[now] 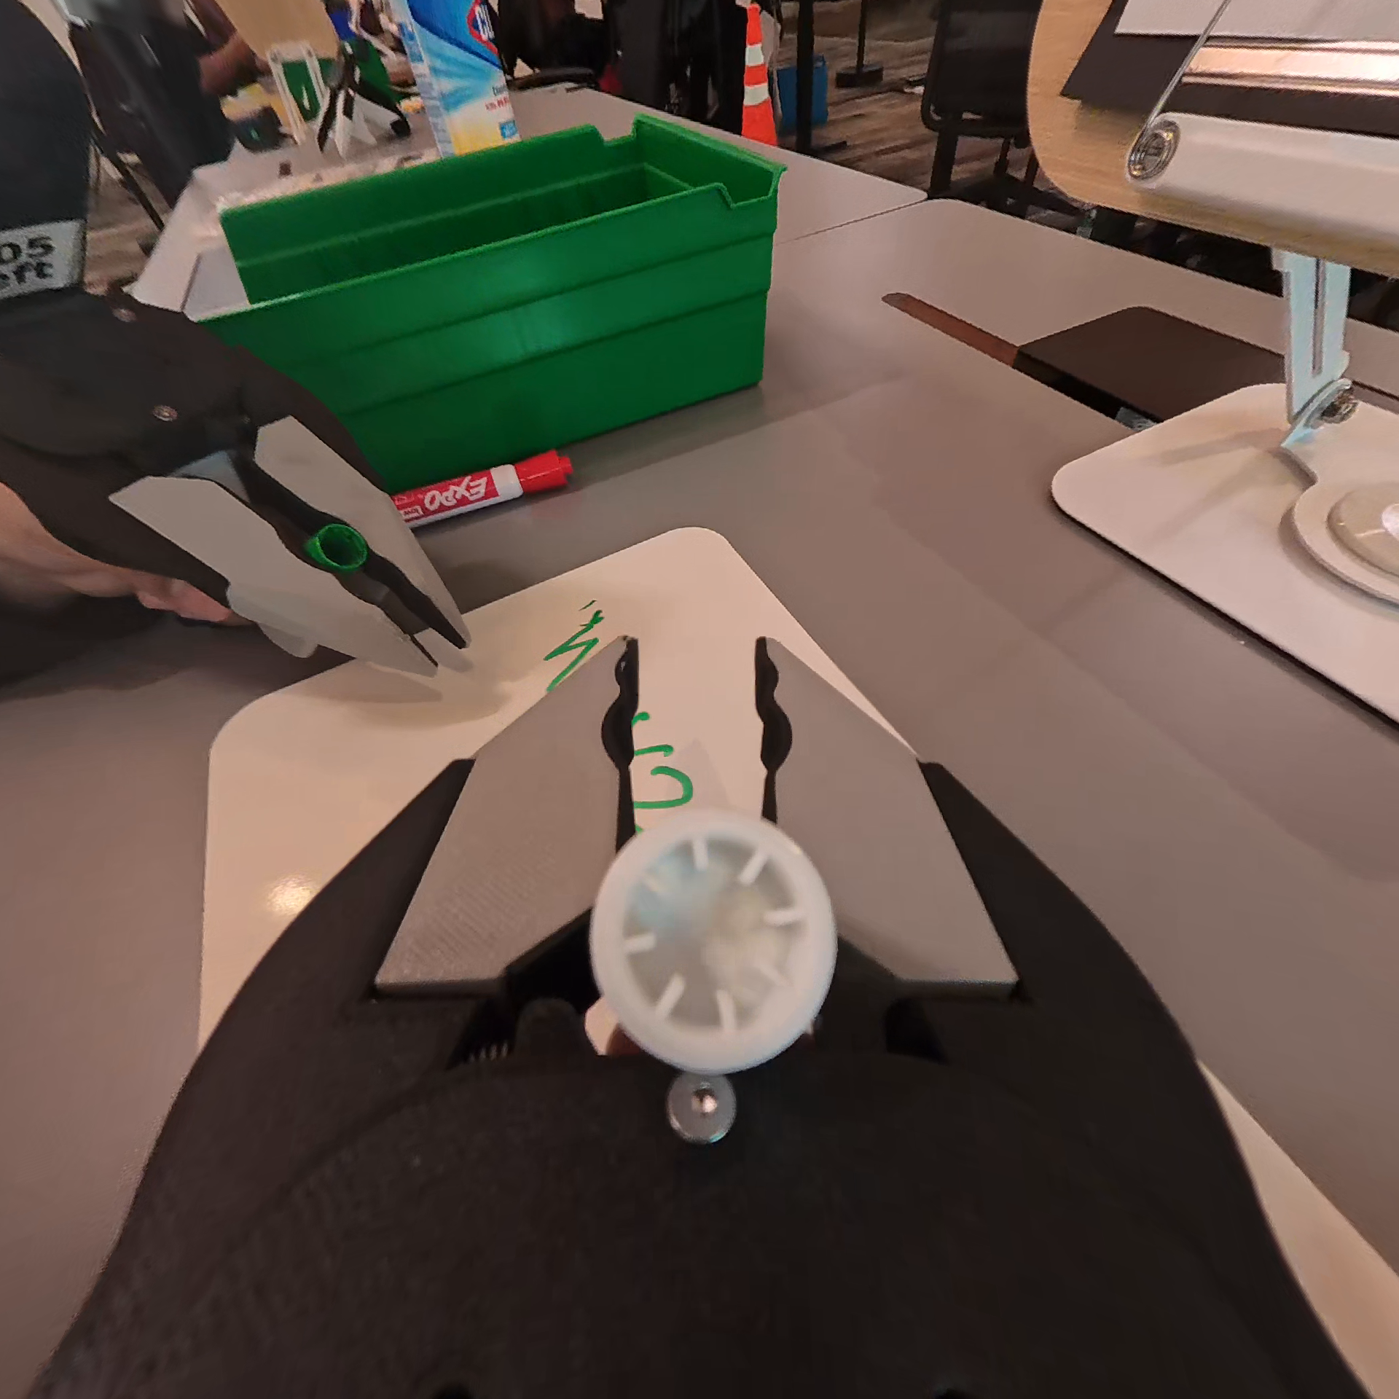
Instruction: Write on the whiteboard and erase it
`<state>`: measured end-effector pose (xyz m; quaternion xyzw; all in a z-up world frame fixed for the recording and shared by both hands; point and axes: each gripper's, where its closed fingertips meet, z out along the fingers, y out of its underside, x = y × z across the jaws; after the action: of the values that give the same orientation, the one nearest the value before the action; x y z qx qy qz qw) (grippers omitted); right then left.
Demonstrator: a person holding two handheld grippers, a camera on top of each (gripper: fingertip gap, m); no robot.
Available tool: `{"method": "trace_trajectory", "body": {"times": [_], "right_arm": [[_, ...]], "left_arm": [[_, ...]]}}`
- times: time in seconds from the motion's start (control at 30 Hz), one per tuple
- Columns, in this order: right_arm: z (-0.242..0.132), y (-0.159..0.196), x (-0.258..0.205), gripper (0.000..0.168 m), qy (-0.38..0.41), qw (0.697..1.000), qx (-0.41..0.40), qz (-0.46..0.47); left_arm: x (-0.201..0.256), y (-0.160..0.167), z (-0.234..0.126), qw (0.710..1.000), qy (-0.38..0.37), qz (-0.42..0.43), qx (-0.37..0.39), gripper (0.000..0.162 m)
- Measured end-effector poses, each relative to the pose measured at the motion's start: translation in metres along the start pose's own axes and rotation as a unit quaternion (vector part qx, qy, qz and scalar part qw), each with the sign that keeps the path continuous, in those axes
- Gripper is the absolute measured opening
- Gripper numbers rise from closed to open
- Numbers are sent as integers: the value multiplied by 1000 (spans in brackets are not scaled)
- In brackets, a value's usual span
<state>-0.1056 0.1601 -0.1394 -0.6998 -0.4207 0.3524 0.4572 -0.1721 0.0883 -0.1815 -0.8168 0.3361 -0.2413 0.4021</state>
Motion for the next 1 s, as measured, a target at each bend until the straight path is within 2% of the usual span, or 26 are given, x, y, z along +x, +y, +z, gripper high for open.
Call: {"method": "trace_trajectory", "body": {"times": [0.33, 1.0], "right_arm": [[10, 13, 22, 28, 45, 997, -56, 0], [13, 27, 21, 28, 30, 994, -100, 18]], "left_arm": [[1, 0, 1, 1000, 2, -4, -1, 10], [2, 1, 2, 1000, 5, -3, -4, 9]]}}
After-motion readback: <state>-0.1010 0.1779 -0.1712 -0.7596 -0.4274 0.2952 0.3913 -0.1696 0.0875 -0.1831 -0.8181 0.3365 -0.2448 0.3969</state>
